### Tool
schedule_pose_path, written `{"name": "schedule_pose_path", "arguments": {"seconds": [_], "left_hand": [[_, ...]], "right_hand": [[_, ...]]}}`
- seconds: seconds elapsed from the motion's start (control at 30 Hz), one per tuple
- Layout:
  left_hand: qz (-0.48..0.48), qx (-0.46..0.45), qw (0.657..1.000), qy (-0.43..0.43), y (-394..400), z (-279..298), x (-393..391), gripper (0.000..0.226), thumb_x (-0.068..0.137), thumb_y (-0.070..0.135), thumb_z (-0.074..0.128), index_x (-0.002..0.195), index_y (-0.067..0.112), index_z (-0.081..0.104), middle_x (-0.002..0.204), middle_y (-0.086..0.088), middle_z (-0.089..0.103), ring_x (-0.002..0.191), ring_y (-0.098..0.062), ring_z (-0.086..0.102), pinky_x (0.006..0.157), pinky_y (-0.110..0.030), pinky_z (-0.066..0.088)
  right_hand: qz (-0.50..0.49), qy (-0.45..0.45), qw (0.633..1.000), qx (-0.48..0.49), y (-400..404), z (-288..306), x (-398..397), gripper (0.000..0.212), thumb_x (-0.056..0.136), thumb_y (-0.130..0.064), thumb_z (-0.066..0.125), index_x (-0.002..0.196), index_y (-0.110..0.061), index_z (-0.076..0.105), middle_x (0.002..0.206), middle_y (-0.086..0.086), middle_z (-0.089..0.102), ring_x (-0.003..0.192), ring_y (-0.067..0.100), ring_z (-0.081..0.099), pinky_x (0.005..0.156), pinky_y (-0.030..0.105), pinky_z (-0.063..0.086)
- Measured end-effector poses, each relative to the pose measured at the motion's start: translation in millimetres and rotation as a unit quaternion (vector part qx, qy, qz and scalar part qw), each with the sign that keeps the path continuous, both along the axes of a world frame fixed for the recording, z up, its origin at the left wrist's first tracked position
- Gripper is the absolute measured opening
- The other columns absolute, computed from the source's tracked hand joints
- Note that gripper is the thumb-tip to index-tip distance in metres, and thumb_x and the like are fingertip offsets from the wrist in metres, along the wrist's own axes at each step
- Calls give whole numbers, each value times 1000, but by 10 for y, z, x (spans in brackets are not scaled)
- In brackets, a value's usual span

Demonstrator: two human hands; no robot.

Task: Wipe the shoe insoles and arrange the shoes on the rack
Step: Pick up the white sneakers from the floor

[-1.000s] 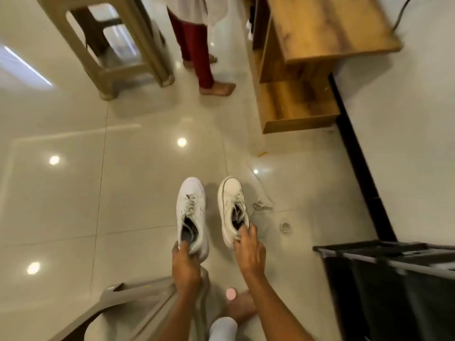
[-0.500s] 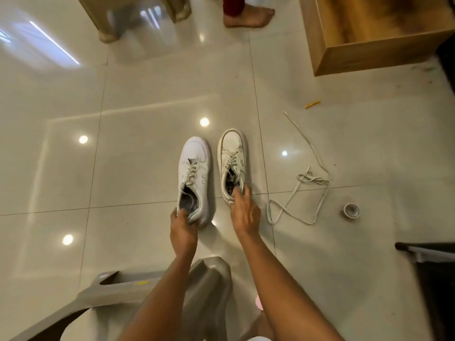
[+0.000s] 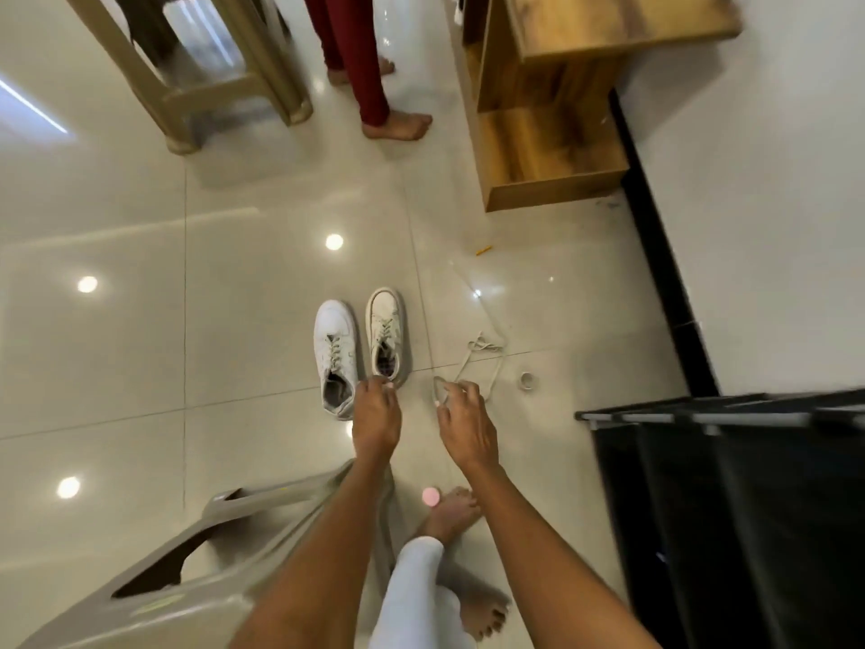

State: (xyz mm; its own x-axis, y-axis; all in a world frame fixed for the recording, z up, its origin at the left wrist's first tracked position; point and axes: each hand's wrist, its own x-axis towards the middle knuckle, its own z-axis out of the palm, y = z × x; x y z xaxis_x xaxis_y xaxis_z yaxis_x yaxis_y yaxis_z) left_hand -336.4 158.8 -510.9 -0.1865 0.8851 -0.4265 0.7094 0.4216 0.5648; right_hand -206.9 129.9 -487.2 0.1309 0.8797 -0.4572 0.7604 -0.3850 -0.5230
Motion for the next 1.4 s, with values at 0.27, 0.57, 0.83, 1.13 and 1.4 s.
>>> {"name": "schedule_pose_path", "arguments": {"seconds": [0.27,0.57,0.83,1.13,1.4], "left_hand": [[-245,89,962,-75,-441,2481,1075,27,100,21,38,117,7,55,118,-10,55,109,-25,51,89,-32,40],[-492,237,833,-82,-987,4331,2193,25,96,23,45,113,9,56,113,-7,56,104,-21,53,90,-32,47],[-662,355,644,-142,-1630,4999,3023,28,91,21,41,101,6,62,107,-10,62,103,-26,59,95,-40,49],[-759,291,561,-157,-2369,4964,3390,37,94,41,46,119,14,49,124,-3,49,112,-18,49,96,-30,44],[-820,255,509,-53,-2454,4725,3370,47,89,32,58,130,15,40,145,-11,26,135,-25,30,103,-31,43]], "right_hand": [[-187,-28,981,37,-564,2469,789,33,99,-29,38,128,-18,49,133,5,46,117,20,47,84,30,42],[-474,-105,854,190,-1605,4204,1328,28,99,-33,40,116,-21,57,115,-1,55,109,15,51,85,31,45],[-488,-274,787,259,-2343,4668,1855,14,88,-17,57,97,-10,64,97,7,64,88,22,60,78,37,54],[-609,-392,668,168,-3302,4844,2165,25,93,-27,46,109,-13,59,110,9,60,99,25,59,78,37,51],[-695,-285,660,24,-3673,4643,2239,48,91,-30,54,132,-8,42,143,18,33,132,32,32,99,42,41]]}}
